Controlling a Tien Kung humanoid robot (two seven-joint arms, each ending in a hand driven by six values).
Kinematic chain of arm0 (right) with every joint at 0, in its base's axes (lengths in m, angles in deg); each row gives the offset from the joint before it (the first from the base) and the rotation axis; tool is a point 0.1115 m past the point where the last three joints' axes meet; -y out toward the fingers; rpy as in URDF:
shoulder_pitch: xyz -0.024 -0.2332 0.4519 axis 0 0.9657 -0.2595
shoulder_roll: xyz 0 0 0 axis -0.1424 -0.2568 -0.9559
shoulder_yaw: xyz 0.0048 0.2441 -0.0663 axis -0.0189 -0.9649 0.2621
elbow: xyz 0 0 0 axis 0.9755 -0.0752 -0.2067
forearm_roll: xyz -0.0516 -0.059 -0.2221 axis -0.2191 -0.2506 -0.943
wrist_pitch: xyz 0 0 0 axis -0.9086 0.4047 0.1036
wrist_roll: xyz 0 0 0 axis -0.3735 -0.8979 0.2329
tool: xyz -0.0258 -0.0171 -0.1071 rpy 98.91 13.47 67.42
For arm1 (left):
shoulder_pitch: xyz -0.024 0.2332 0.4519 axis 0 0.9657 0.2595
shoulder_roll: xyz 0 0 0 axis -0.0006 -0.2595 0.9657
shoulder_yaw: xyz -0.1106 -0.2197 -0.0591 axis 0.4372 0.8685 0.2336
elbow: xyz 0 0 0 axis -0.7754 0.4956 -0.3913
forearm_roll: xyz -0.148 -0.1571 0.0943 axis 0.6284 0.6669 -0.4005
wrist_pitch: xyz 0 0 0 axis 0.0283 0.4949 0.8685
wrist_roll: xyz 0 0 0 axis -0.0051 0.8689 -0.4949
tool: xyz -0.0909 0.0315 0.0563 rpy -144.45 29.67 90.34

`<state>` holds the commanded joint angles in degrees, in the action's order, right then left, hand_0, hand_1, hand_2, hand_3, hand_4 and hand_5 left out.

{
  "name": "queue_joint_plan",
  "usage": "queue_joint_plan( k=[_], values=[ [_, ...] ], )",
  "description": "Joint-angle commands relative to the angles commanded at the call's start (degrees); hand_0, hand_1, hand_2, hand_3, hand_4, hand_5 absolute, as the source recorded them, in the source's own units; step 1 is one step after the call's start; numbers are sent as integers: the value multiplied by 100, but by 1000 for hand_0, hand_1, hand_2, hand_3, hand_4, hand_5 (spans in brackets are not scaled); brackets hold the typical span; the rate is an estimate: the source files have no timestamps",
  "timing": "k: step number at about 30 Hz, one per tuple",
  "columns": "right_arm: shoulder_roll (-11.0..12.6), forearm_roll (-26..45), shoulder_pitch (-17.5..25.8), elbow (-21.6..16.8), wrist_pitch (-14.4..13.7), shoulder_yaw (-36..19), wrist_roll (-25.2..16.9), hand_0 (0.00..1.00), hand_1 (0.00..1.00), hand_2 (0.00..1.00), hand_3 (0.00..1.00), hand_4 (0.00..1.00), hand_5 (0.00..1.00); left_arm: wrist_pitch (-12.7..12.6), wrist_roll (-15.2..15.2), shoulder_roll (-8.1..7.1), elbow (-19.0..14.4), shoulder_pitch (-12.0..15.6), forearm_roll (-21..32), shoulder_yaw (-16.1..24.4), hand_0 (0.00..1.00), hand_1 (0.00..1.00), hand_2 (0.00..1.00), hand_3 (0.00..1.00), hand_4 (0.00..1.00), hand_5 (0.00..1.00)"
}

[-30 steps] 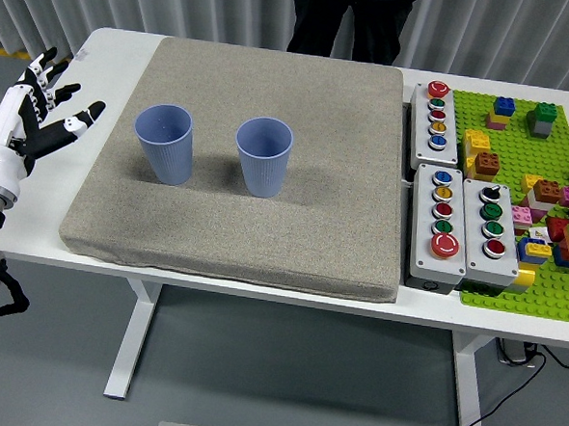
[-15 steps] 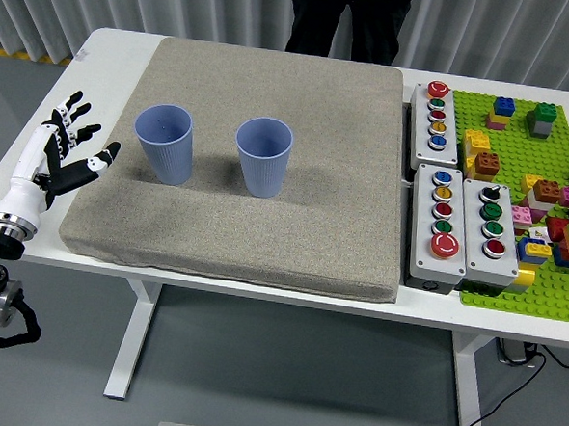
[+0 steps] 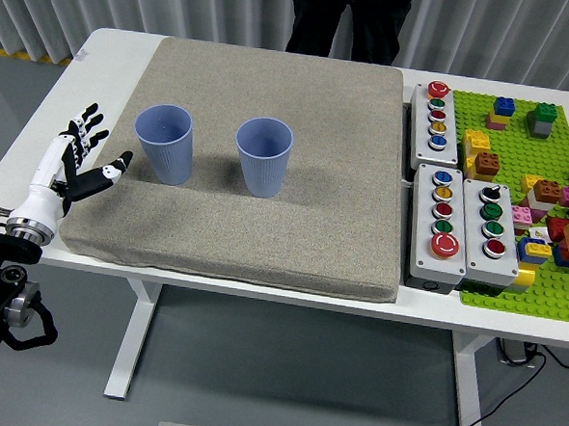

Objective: Pick cup pour cup place

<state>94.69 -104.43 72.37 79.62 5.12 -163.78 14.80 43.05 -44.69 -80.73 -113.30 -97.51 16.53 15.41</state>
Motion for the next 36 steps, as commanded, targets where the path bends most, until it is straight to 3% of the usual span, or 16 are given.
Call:
queue_joint_plan(
  k=[9, 15, 16, 21, 22, 27, 28, 36],
  values=[
    [-6, 37, -15, 0, -4, 27, 1, 697, 690, 622, 606, 78, 256, 23, -44, 155, 317, -94, 8, -88, 998, 998, 998, 998, 741, 105],
    [-10, 34, -19, 0, -9, 20, 3, 697, 690, 623, 606, 77, 256, 99, -33, 135, 205, -14, -2, -135, 998, 997, 998, 998, 748, 111],
    [-8, 32, -21, 0, -7, 22, 3, 698, 690, 623, 606, 77, 258, 90, -32, 123, 167, 5, -13, -150, 998, 998, 998, 998, 801, 143],
    [-9, 22, -16, 0, -3, 21, 3, 698, 690, 623, 606, 77, 258, 71, -34, 112, 70, 78, -26, -197, 998, 998, 998, 998, 801, 143],
    [-12, 16, -10, 0, -3, 16, 4, 697, 690, 623, 606, 77, 258, 64, -41, 118, 70, 85, -32, -205, 998, 996, 998, 998, 854, 186],
    [-19, -11, 11, 0, 3, 10, 11, 697, 690, 623, 606, 77, 258, 72, -44, 130, 78, 121, -78, -206, 998, 996, 998, 998, 854, 186],
    [-20, -11, 14, 0, 2, 8, 12, 697, 690, 623, 606, 76, 259, 80, -46, 132, 76, 127, -70, -204, 998, 997, 998, 998, 948, 294],
    [-21, -26, 46, 0, 12, 16, 14, 697, 690, 623, 606, 76, 261, 187, 24, 117, 50, 160, -206, -220, 998, 996, 998, 998, 965, 309]
  ],
)
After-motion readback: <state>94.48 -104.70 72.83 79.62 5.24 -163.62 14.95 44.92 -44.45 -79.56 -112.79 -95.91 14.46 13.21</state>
